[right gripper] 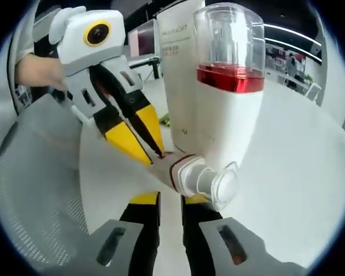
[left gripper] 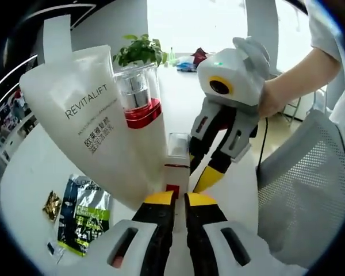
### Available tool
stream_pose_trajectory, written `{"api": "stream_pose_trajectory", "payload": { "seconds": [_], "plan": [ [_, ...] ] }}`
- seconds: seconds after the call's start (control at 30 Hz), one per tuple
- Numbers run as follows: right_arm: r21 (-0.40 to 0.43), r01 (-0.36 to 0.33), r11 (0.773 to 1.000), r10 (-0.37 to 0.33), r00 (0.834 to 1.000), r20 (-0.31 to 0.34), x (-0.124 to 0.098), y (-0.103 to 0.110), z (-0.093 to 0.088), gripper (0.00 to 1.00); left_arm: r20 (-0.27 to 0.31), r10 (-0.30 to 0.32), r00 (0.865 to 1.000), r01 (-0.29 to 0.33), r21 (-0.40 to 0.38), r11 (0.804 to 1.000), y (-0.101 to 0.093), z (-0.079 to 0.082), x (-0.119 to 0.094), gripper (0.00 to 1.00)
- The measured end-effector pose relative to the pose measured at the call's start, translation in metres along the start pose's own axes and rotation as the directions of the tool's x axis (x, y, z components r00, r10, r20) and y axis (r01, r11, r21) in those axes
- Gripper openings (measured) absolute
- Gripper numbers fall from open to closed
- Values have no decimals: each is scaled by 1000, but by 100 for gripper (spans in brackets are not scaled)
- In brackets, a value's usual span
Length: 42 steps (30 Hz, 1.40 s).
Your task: Arrange the skincare products in the storage area until every visible bottle or jar stands upright without overlapping.
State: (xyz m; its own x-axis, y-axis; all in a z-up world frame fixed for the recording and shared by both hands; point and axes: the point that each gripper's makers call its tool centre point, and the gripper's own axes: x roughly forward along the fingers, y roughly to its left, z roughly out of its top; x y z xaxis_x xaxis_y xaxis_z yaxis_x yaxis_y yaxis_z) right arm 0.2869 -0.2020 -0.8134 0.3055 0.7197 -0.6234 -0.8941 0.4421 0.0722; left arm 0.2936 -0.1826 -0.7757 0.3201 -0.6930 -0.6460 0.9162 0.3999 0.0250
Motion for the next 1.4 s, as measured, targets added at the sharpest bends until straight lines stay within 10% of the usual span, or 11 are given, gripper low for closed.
{"api": "stream_pose_trajectory", "payload": {
  "seconds": [0.5, 0.77, 1.4],
  "plan": [
    [55, -2, 998, 3, 1000, -10, -4, 6, -13, 14, -19, -23, 1000, 23, 3, 1000, -5, -7, 1, 11],
    [131, 16, 991, -20, 999, 31, -8, 7, -12, 15, -60, 86, 994, -79, 112, 990, 15, -14, -5, 16],
    [211, 91, 973, -102, 994, 41, -37, 11, -24, 17, -185, 27, 982, 9, 192, 981, 7, -26, 12, 24]
  ]
}}
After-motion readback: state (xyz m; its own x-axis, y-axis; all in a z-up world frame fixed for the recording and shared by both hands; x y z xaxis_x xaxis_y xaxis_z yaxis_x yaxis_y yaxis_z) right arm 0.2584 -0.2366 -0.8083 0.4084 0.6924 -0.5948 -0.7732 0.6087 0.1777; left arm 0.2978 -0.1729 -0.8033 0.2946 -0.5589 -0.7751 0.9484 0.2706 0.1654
